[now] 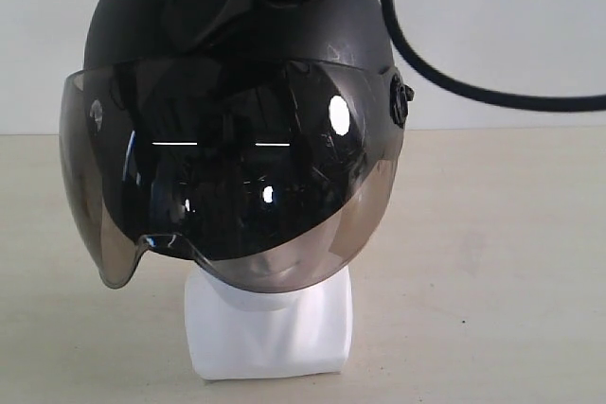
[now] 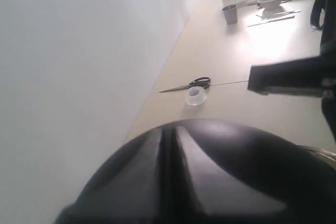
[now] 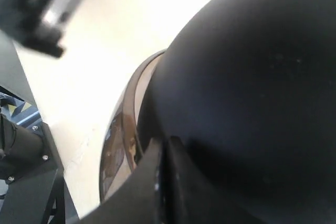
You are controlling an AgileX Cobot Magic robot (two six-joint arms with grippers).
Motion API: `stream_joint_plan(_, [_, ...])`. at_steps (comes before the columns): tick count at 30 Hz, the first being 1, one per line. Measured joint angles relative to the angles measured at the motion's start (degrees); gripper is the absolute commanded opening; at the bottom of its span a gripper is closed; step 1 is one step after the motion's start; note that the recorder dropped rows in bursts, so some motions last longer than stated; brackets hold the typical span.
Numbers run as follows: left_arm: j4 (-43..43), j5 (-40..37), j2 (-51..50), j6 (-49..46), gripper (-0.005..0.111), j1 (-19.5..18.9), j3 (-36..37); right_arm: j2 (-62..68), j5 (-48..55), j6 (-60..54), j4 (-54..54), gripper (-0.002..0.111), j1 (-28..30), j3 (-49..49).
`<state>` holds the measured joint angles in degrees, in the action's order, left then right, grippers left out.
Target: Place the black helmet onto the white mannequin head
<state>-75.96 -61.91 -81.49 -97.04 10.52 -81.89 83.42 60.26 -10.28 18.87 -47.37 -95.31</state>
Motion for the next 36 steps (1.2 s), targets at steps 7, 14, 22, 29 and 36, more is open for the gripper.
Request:
stream_joint_plan(7, [-13.5,-7.3,-4.5,-8.5,0.004,-3.8,1.3,-0.4,0.4,0.5,-0.6,0.0,0.0,0.0])
stream_joint_plan(14, [-15.0,-7.6,-9.3,-9.7,0.004,-3.9,1.3,-0.4,0.4,0.5,-0.6,0.0,0.0,0.0])
stream_joint_plan(22, [-14.6,-7.6,-10.3,-10.7,0.004,-3.0,1.3,-0.4,0.2,0.5,-0.4,0.0,0.0,0.0])
stream_joint_plan(29, [-14.6,-7.8,-10.3,-11.4,0.004,-0.5,1.3,-0.4,0.2,0.6,-0.4,0.0,0.0,0.0])
stream_joint_plan(36, [-14.6,-8.1,-10.3,-11.4,0.004,-0.3,1.3,-0.4,0.2,0.7,-0.3,0.0,0.0,0.0])
